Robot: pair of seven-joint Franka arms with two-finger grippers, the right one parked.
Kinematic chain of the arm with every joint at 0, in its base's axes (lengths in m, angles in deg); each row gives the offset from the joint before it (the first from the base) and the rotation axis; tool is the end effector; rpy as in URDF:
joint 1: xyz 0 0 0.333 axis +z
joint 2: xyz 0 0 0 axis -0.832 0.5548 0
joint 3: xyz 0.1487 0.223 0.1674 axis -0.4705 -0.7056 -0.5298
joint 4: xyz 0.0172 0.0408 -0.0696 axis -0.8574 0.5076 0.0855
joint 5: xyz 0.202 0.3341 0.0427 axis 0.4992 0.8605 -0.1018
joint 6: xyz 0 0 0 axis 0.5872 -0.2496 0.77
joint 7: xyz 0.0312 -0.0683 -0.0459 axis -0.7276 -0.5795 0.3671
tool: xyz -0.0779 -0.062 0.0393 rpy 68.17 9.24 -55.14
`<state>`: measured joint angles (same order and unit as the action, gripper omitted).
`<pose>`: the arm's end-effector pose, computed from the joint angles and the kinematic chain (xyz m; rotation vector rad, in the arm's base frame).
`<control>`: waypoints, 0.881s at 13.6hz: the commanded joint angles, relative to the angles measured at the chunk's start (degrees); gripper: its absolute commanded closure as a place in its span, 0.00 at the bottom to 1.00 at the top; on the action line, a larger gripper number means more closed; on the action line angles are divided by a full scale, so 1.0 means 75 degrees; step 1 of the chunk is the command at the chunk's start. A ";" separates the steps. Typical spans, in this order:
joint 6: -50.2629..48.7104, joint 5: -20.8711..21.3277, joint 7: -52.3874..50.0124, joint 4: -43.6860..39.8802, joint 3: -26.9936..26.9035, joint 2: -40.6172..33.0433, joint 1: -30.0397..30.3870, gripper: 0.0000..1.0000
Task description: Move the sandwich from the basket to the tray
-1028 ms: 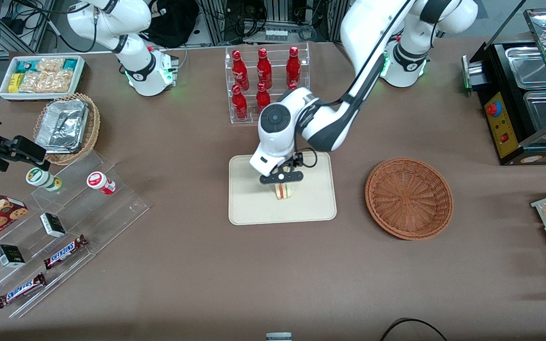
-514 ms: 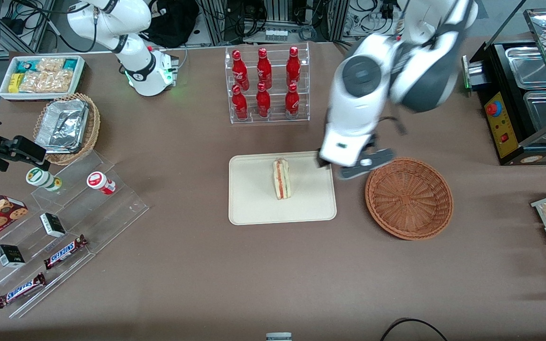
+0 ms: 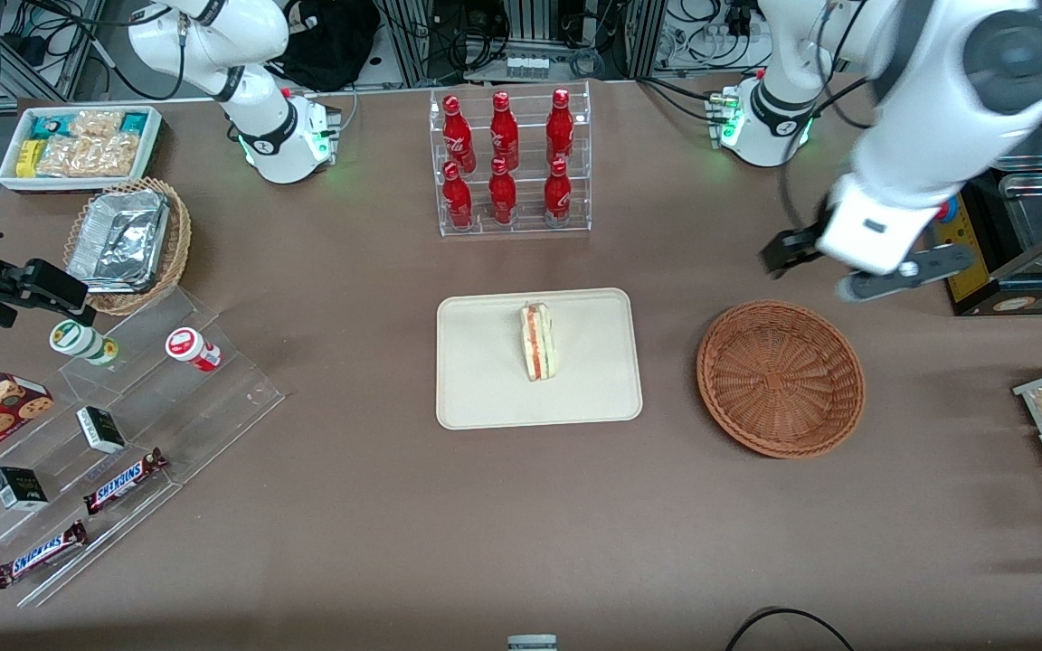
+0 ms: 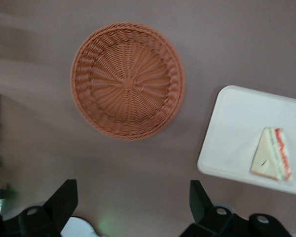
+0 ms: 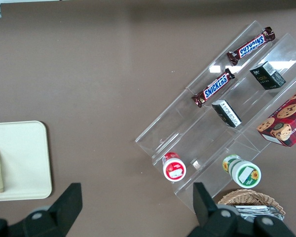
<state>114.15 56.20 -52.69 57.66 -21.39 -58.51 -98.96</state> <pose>0.5250 -0.1433 0.5800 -3.0661 -0.3490 0.1714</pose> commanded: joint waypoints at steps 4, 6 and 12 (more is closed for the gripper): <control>-0.0723 0.0079 0.1315 -0.0577 -0.0945 -0.0120 -0.0137 0.00; -0.0734 0.0090 0.1478 -0.0812 -0.0993 -0.0073 -0.0114 0.00; -0.0781 0.0115 0.3070 -0.1152 0.1415 0.0243 0.2714 0.00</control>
<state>109.75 56.90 -34.56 52.06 -18.77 -58.70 -88.13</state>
